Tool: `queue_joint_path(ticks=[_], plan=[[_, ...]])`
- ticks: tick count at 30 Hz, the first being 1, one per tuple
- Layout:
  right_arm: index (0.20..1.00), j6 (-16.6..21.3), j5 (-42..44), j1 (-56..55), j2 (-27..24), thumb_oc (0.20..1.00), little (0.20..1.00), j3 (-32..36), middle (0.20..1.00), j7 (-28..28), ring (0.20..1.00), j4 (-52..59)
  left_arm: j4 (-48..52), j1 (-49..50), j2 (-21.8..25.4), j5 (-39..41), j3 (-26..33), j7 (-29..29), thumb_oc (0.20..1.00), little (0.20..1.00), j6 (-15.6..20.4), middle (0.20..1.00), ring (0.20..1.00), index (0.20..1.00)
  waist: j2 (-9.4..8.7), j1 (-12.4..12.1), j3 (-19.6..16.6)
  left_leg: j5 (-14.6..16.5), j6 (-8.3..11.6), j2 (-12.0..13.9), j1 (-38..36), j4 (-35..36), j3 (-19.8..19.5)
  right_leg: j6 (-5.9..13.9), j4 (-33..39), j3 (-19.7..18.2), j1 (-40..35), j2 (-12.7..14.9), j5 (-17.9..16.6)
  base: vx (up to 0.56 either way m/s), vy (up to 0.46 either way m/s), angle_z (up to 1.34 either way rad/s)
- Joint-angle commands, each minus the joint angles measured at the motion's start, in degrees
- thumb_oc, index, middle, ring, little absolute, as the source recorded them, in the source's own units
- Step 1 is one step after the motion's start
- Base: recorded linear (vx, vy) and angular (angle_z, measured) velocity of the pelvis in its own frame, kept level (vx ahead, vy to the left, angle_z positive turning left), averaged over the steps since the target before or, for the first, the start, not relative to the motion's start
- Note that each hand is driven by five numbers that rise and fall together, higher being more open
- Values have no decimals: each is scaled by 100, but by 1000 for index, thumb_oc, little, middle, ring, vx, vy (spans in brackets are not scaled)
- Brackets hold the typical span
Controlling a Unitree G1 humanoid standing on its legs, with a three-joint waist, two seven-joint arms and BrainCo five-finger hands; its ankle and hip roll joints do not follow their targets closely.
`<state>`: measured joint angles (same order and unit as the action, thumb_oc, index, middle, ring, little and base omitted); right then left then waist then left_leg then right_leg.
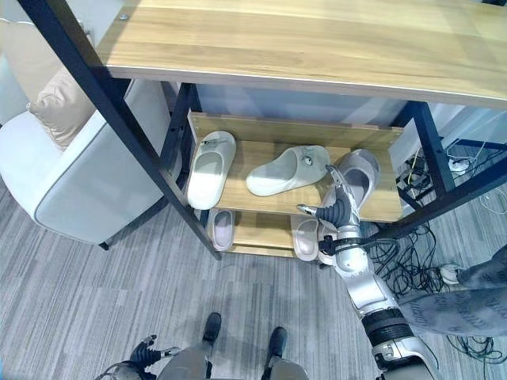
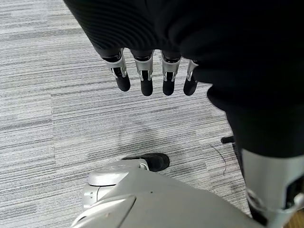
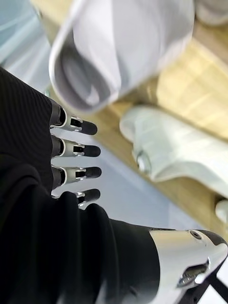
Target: Arrange the slippers neatly on the shoe rack.
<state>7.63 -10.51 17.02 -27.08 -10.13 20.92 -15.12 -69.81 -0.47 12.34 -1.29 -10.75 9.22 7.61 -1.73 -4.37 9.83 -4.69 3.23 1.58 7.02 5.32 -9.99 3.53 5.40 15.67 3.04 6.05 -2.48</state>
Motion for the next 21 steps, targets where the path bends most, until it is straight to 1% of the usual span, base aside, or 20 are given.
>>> queue_joint_path(ticks=[1,3,5,6,7,9,12,15,21], plan=[[1000,35,-276,430,-72,1000,1000,154,1000,436,1000,-105,-419,-149,50,-161,-232,123,1000,1000,-46,1000,1000,1000,-49,-122,-170,449,30,-71,-8,-32,154,486,-40,105,-294,337,378,-31,20,2],[1000,-108,-347,914,-119,1000,1000,96,1000,632,1000,-429,-413,-213,44,-134,-307,155,1000,1000,-31,1000,1000,1000,-51,-190,-130,412,35,-88,92,-32,151,489,-40,99,-199,341,349,-41,17,0],[1000,-227,-301,1200,-162,1000,1000,13,1000,621,1000,-550,-465,-402,10,-22,-330,157,1000,1000,-32,1000,1000,1000,-55,-162,-116,404,39,-86,150,-32,166,493,-40,77,-131,340,338,-22,16,4],[1000,-269,-253,1331,-165,1000,1000,19,1000,674,1000,-703,-485,-367,-4,18,-335,168,1000,1000,-30,1000,1000,1000,-52,-187,-118,396,37,-86,182,-32,166,491,-40,70,-101,342,331,-14,14,4],[1000,-304,-154,1592,-248,1000,1000,3,1000,792,1000,-1014,-554,-273,-8,83,-371,202,1000,1000,-30,1000,1000,1000,-56,-229,-100,375,42,-96,252,-32,171,492,-40,70,-50,344,316,0,0,0],[1000,-370,-12,1942,-451,1000,1000,-41,1000,843,1000,-1339,-593,-260,30,173,-401,187,1000,1000,-17,1000,1000,1000,-54,-264,-44,331,49,-116,371,-32,160,496,-40,54,61,350,272,-42,17,-1],[1000,-425,197,2243,-572,1000,1000,-98,1000,825,1000,-1743,-607,-351,86,260,-424,178,1000,1000,-7,1000,1000,1000,-49,-281,-4,297,59,-138,481,-32,149,501,-40,61,160,359,239,-11,7,1],[1000,-554,100,2389,-694,1000,1000,-208,1000,788,1000,-1922,-586,-409,119,316,-429,166,1000,1000,7,1000,1000,1000,-45,-281,10,282,68,-153,558,-32,149,506,-40,73,222,373,222,2,7,1],[1000,-611,79,2704,-813,1000,1000,-369,1000,733,1000,-2295,-534,-612,170,396,-484,129,1000,1000,53,1000,1000,1000,-35,-294,79,233,83,-185,723,-32,107,517,-40,89,364,400,187,0,5,1]])
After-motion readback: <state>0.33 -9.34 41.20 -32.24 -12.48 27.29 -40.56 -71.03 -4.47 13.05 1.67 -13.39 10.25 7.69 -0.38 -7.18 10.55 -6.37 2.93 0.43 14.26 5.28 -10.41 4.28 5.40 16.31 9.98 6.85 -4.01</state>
